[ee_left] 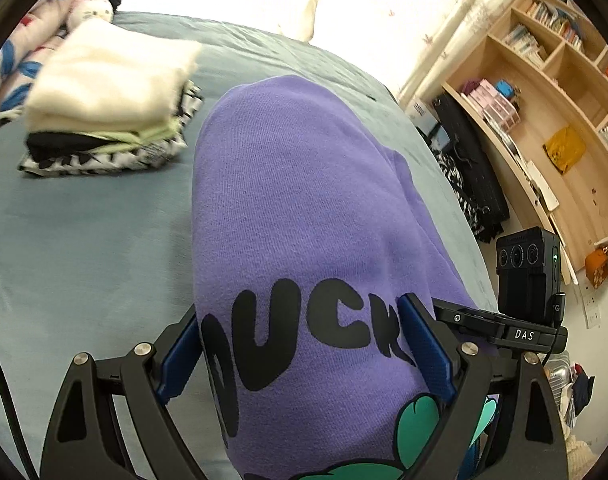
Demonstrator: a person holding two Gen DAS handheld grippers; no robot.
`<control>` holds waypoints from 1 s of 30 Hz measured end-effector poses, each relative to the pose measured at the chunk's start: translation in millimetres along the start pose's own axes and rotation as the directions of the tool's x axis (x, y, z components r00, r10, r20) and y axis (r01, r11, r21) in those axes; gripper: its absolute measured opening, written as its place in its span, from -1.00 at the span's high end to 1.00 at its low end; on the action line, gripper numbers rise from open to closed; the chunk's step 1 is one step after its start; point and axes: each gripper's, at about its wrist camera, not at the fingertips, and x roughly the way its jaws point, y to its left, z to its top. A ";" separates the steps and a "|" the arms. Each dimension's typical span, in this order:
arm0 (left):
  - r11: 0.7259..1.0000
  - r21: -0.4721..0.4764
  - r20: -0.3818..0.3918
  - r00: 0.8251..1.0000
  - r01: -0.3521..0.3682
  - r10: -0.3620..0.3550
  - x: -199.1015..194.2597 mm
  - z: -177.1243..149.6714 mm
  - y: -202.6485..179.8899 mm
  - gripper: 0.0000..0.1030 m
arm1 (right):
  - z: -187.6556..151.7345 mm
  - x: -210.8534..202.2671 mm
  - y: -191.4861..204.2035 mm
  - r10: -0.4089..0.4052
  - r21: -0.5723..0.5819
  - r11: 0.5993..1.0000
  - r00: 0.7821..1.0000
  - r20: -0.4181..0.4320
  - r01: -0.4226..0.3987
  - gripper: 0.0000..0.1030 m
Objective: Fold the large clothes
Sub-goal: 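Carry the hoodie bundle with both tools onto the stack of folded clothes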
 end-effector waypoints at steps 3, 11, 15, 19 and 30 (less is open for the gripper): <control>1.000 -0.003 0.026 1.000 -0.013 0.013 -21.0 10.4 19.2 -0.76 | 10.8 16.3 23.3 0.011 -0.022 1.000 1.000 -0.003 -0.011 0.00; 0.999 -0.007 0.093 0.995 -0.032 0.032 -61.7 77.5 83.5 -0.76 | 74.7 68.9 75.7 0.032 -0.077 0.997 0.999 0.004 -0.032 0.00; 1.000 -0.001 0.139 0.990 -0.028 0.028 -74.6 133.8 121.5 -0.76 | 130.7 99.0 102.1 0.031 -0.110 0.994 0.999 0.033 -0.027 0.00; 1.000 0.012 0.181 0.983 -0.028 0.026 -77.5 197.6 156.1 -0.76 | 189.5 131.7 119.6 0.035 -0.138 0.990 0.997 0.070 -0.025 0.00; 0.995 0.009 0.210 0.973 -0.103 0.099 -4.3 313.5 260.4 -0.76 | 296.0 267.8 86.6 0.059 -0.085 0.995 0.991 0.122 -0.049 0.00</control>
